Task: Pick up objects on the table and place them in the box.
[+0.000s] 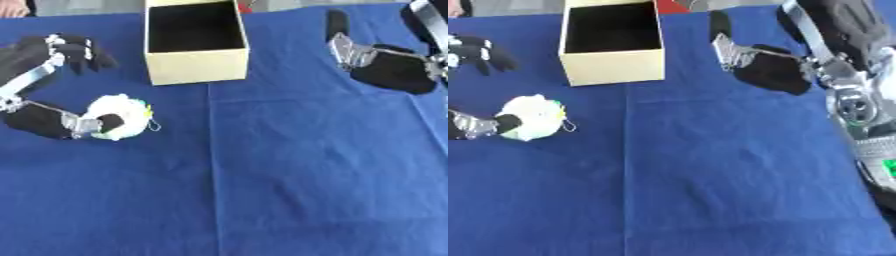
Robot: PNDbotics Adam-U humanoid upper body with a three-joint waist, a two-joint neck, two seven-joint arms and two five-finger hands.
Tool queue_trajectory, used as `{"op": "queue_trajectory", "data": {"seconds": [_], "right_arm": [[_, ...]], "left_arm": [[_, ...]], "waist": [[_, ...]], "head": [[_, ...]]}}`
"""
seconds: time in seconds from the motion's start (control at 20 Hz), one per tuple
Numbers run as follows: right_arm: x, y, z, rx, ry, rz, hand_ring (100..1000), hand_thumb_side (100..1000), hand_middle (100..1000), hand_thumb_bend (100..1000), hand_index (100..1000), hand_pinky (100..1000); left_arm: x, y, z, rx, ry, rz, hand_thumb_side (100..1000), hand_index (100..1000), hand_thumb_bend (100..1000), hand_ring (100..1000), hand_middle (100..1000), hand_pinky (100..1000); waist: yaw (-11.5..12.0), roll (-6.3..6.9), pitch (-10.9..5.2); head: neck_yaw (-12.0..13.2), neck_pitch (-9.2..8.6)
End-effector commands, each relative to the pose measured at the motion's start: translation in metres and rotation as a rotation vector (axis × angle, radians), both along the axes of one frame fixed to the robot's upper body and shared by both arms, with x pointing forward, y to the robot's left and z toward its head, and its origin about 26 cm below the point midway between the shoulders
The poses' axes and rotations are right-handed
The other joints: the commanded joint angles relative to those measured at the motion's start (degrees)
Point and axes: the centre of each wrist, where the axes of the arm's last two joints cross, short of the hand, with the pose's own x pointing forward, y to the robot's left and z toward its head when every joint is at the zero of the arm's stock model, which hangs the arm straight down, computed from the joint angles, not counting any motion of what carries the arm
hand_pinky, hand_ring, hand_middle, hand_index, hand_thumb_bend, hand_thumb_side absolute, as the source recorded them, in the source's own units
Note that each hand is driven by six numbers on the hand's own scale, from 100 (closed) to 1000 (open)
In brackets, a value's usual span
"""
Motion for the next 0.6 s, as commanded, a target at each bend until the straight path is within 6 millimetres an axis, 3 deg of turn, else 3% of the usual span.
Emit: {"op": "queue_trajectory", "data": {"seconds": [0.05,0.45,0.6], "right_arm": [[-0.004,-0.002,0.008,-0.015,-0.029,-0.004,837,601,776,100,853,938],[-0.004,-0.002,0.007,-0.019,-0.024,-0.003,835,599,775,100,853,937],[-0.004,-0.002,0.007,-0.019,-0.02,-0.001,835,598,775,100,853,937]], "left_arm": [[0.004,0.011,0.009,0.062,0.018,0.037,608,799,547,683,676,581],[0.018,0.013,0.012,0.13,0.104,0.032,588,811,550,703,692,588],[0.024,0.014,0.013,0.159,0.132,0.048,561,830,621,729,716,603]], "waist": [[-0.1,0.06,-1.32],[0.1,0.2,-1.29],[0.0,0.21,-1.2]], "head": [[-0.2,-0.5],[-0.4,-0.35],[-0.5,-0.4]]}}
